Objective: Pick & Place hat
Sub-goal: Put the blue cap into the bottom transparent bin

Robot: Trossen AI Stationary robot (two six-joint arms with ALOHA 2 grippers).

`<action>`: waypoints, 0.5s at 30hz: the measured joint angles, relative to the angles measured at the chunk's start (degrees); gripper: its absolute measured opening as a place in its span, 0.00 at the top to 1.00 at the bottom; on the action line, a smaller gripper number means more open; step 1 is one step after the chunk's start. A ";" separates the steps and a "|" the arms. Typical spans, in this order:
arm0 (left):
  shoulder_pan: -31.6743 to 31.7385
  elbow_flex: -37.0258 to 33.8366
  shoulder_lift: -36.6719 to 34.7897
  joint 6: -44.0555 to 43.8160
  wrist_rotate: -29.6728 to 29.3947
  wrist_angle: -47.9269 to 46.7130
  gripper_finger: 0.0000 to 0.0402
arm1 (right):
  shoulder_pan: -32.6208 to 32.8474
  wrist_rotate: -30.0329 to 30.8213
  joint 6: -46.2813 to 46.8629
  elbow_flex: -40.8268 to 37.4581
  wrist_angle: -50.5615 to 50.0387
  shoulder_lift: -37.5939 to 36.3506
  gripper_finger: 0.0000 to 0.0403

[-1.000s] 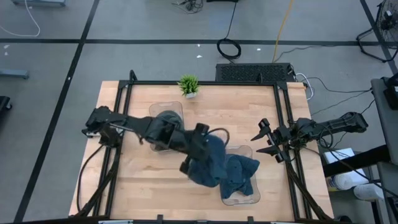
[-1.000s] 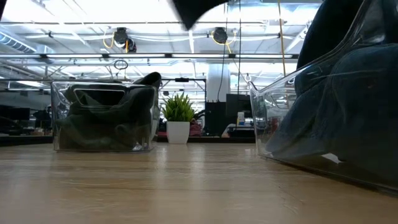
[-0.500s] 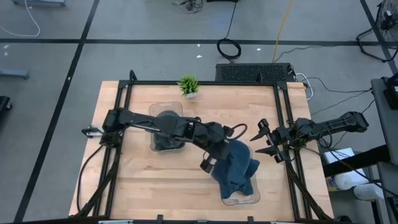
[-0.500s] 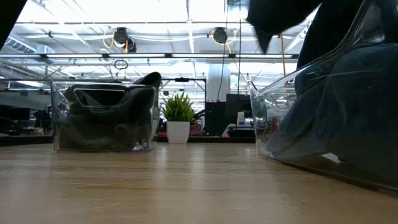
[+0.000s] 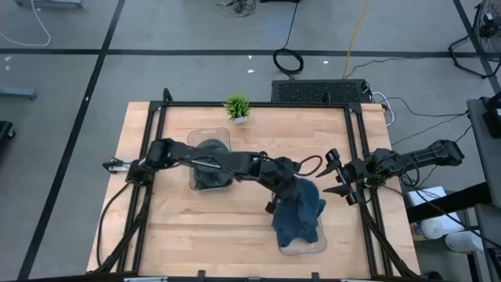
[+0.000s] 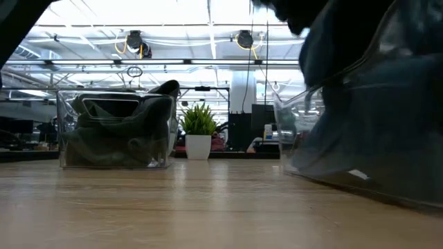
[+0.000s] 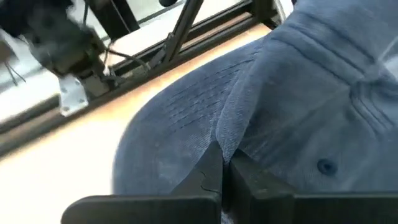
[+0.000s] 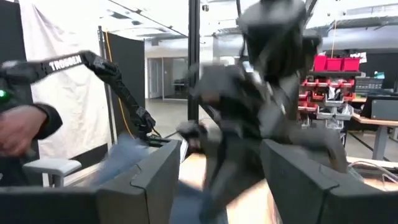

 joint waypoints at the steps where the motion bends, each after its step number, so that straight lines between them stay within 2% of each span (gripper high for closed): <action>1: 0.33 0.02 0.80 -1.36 0.31 0.69 0.99 | 0.12 0.06 0.05 0.00 0.02 0.16 0.47; 9: 1.50 -0.02 5.16 -10.00 -0.55 1.00 0.99 | 0.32 0.11 -0.02 0.00 0.13 0.12 0.47; 15: 1.47 0.05 5.89 -15.29 -0.44 1.01 0.89 | 0.32 0.13 0.14 0.00 0.11 0.12 0.47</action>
